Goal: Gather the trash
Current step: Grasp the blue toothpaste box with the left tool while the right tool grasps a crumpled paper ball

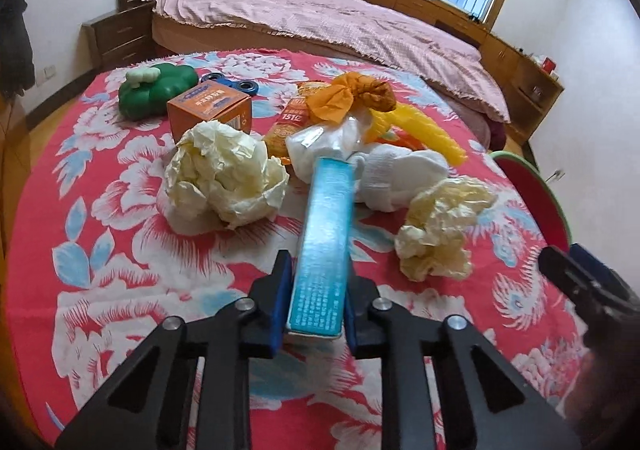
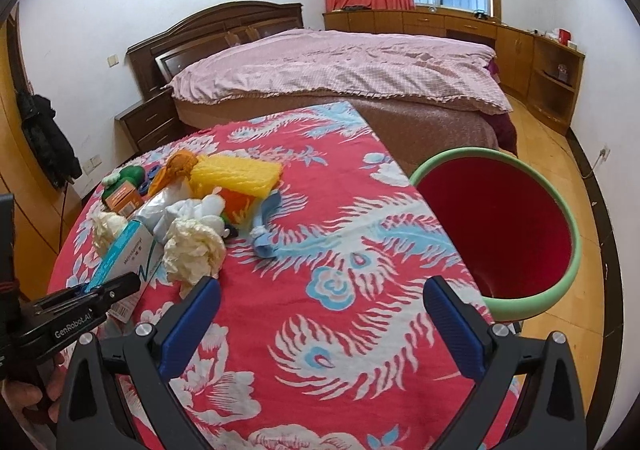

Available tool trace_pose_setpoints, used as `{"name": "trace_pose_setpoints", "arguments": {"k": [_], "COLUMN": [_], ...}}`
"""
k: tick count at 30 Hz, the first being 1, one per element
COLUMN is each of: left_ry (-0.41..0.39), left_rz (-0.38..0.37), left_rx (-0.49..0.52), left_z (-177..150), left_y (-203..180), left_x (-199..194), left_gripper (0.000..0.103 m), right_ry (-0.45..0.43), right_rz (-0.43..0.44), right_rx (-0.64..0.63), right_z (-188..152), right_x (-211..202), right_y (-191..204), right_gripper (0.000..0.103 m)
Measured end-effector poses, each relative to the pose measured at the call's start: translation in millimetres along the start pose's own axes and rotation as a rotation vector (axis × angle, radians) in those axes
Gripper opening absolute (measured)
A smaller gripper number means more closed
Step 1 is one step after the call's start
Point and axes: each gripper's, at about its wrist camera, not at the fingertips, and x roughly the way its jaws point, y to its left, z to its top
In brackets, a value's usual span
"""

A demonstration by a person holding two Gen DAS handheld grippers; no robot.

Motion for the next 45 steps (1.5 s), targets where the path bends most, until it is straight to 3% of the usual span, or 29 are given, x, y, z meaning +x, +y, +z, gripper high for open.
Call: {"name": "trace_pose_setpoints", "arguments": {"k": [6,15,24,37,43,45], "left_ry": [-0.046,-0.12,-0.147,-0.172,-0.167,-0.167], "left_rz": [0.002,0.083,0.123,0.111,0.1,0.097], "left_rx": [-0.028,-0.101,-0.175,-0.199,-0.201,-0.2], "left_z": [-3.8,-6.8,-12.5,-21.7,-24.2,-24.0], "left_y": [7.1,34.0,62.6,74.0,73.2,71.9], "left_x": [-21.5,-50.7,-63.8,-80.6,-80.7,-81.3], "left_gripper": [0.018,0.018,0.018,0.018,0.018,0.018], "right_ry": [0.023,0.067,0.11,0.163,0.159,0.162], "right_rz": [0.031,0.114,0.147,0.161,0.153,0.166], "right_rx": [-0.027,-0.053,-0.131,-0.088,-0.063,-0.055], "right_z": [-0.8,0.9,-2.5,-4.2,-3.9,-3.2], "right_x": [4.4,16.5,34.2,52.7,55.5,56.2], "right_y": [15.7,45.9,77.3,83.1,79.8,78.2], "right_gripper": [0.103,0.102,0.074,0.063,0.05,0.037]}}
